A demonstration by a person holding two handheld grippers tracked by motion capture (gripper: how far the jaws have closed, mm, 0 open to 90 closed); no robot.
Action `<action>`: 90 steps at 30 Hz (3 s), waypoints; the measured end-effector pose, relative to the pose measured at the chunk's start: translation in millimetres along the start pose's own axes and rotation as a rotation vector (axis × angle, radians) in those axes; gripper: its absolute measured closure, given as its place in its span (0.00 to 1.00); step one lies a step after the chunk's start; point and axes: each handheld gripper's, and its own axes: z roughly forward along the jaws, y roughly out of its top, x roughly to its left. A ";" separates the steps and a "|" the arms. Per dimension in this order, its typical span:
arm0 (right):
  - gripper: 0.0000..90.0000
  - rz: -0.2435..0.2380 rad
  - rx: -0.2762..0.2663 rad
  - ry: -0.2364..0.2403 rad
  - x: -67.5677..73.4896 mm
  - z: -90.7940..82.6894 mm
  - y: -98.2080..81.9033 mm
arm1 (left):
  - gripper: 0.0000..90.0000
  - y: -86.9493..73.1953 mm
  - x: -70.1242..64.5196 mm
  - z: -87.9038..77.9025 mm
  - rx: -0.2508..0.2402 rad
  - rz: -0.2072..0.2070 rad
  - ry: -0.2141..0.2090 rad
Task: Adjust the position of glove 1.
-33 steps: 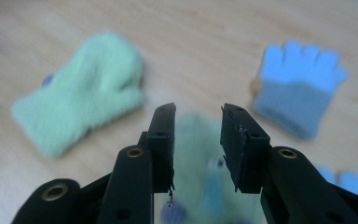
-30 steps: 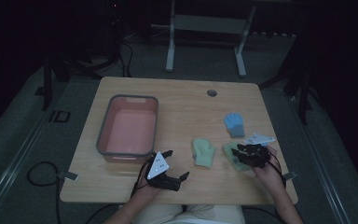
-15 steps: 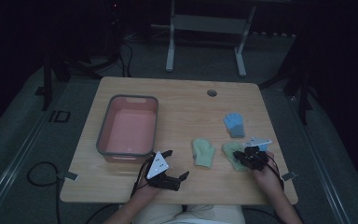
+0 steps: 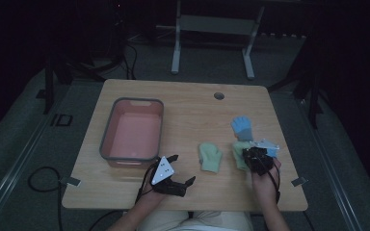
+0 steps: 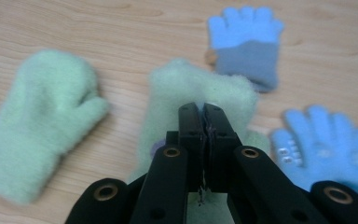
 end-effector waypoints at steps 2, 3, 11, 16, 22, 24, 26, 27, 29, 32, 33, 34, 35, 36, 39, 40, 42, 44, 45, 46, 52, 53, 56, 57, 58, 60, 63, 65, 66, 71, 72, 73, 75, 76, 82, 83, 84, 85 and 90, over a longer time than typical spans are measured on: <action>0.97 -0.015 0.002 -0.014 2.7 1.8 -0.5 | 0.02 0.0 0.0 0.0 0.000 0.000 0.000; 0.97 -0.015 0.002 -0.014 2.7 1.8 -0.5 | 0.02 0.0 -0.5 0.0 -0.001 0.004 -0.001; 0.95 -0.003 0.061 -0.027 12.5 29.3 -15.5 | 0.02 -0.1 -0.2 -0.2 -0.001 0.004 -0.006; 0.82 0.027 0.062 0.008 8.8 30.9 -15.9 | 0.02 -0.2 0.0 -0.5 -0.004 0.004 -0.006; 0.71 -0.013 0.026 0.058 -4.4 21.2 -11.1 | 0.02 -0.1 -1.5 -0.1 -0.004 0.017 -0.008; 0.70 -0.021 -0.001 0.109 -12.9 16.0 -7.5 | 0.02 -0.1 -1.3 -0.1 -0.003 0.015 -0.009; 0.70 -0.056 -0.016 0.137 -19.6 12.4 -2.6 | 0.02 -0.1 -1.3 0.0 -0.003 0.012 -0.009; 0.69 -0.081 -0.021 0.170 -22.9 11.1 -0.1 | 0.02 -0.1 -1.4 0.0 -0.002 0.014 -0.009; 0.69 -0.127 -0.022 0.191 -28.6 10.2 3.5 | 0.02 -0.1 -1.5 0.1 -0.003 0.016 -0.008; 0.68 -0.199 -0.025 0.246 -35.4 11.1 4.1 | 0.02 -0.1 -1.5 0.3 -0.002 0.015 -0.007; 0.68 -0.216 -0.013 0.255 -36.4 13.1 3.3 | 0.02 0.0 -1.4 0.3 -0.002 0.012 -0.007; 0.67 -0.231 0.003 0.260 -37.2 15.6 2.1 | 0.02 0.0 -1.3 0.4 -0.002 0.011 -0.007; 0.66 -0.240 0.011 0.258 -37.6 18.5 0.6 | 0.02 0.0 -1.3 0.4 -0.002 0.010 -0.007; 0.66 -0.240 0.025 0.263 -37.9 21.3 -1.0 | 0.02 -0.1 -1.4 0.4 -0.003 0.011 -0.006; 0.64 -0.218 0.044 0.253 -37.3 28.8 -6.8 | 0.02 -0.1 -1.7 0.4 -0.002 0.014 -0.004; 0.64 -0.204 0.054 0.252 -36.8 31.3 -9.4 | 0.02 -0.1 -1.7 0.4 -0.002 0.013 -0.004; 0.65 -0.206 0.069 0.233 -34.5 36.7 -16.1 | 0.02 -0.1 -1.6 0.3 -0.002 0.012 -0.002; 0.67 -0.171 0.058 0.248 -36.8 37.4 -19.0 | 0.02 -0.1 -1.7 0.2 -0.003 0.013 -0.002; 0.68 -0.164 0.053 0.247 -37.5 37.5 -20.0 | 0.02 -0.1 -1.7 0.3 -0.002 0.014 -0.003; 0.71 -0.158 0.045 0.243 -36.4 37.3 -21.4 | 0.02 -0.1 -1.7 0.2 -0.002 0.015 -0.002; 0.91 -0.174 0.039 0.214 -24.5 35.0 -23.1 | 0.02 0.0 -1.7 0.5 -0.001 0.012 -0.003; 0.92 -0.170 0.039 0.197 -22.1 34.2 -22.2 | 0.02 0.0 -1.6 0.4 -0.001 0.012 -0.003; 0.93 -0.135 0.028 0.153 -16.1 28.2 -16.2 | 0.02 0.0 -1.4 0.3 -0.001 0.011 0.000; 0.93 -0.115 0.020 0.140 -14.4 24.7 -12.7 | 0.02 0.0 -1.5 0.4 -0.002 0.011 0.000; 0.93 -0.095 0.010 0.133 -12.7 21.0 -8.5 | 0.02 0.0 -1.7 0.4 -0.002 0.012 -0.001; 0.93 -0.072 -0.015 0.121 -8.0 13.1 1.3 | 0.02 0.0 -1.9 0.3 -0.002 0.015 -0.001; 0.93 -0.040 -0.051 0.112 0.9 -0.7 15.4 | 0.02 -0.1 -1.8 0.2 -0.003 0.015 -0.001; 0.93 -0.012 -0.071 0.118 7.4 -9.3 23.3 | 0.02 0.0 -1.9 0.2 -0.002 0.015 -0.001; 0.93 0.002 -0.079 0.126 11.0 -12.7 26.7 | 0.02 0.0 -1.9 0.2 -0.002 0.015 -0.002; 0.93 -0.013 -0.078 0.141 37.0 -20.2 38.3 | 0.02 0.0 -1.7 0.3 -0.001 0.014 -0.002; 0.93 -0.018 -0.074 0.150 42.4 -20.0 39.7 | 0.02 0.0 -1.6 0.4 -0.001 0.013 -0.003; 0.93 -0.027 -0.074 0.156 48.2 -19.6 40.7 | 0.02 0.0 -1.6 0.4 -0.001 0.011 -0.003; 0.93 -0.039 -0.066 0.169 57.8 -16.9 41.6 | 0.02 0.1 -1.4 0.5 0.001 0.009 -0.001; 0.93 -0.041 -0.062 0.174 61.6 -15.1 41.6 | 0.02 0.1 -1.4 0.5 0.000 0.009 -0.001; 0.93 -0.058 -0.018 0.195 74.1 -2.7 37.5 | 0.02 -0.1 -1.1 0.1 -0.002 0.015 -0.019; 0.93 -0.054 -0.010 0.198 75.0 -0.8 35.8 | 0.02 0.0 -0.4 0.1 0.000 0.010 -0.022; 0.93 -0.047 -0.001 0.203 75.8 1.3 33.9 | 0.02 0.1 0.5 0.3 0.002 0.002 -0.027; 0.93 -0.046 0.005 0.204 76.9 3.6 32.2 | 0.02 0.2 1.0 0.4 0.005 -0.005 -0.028; 0.93 -0.054 0.027 0.199 81.5 13.7 27.5 | 0.02 0.5 -1.2 1.0 0.013 0.012 -0.013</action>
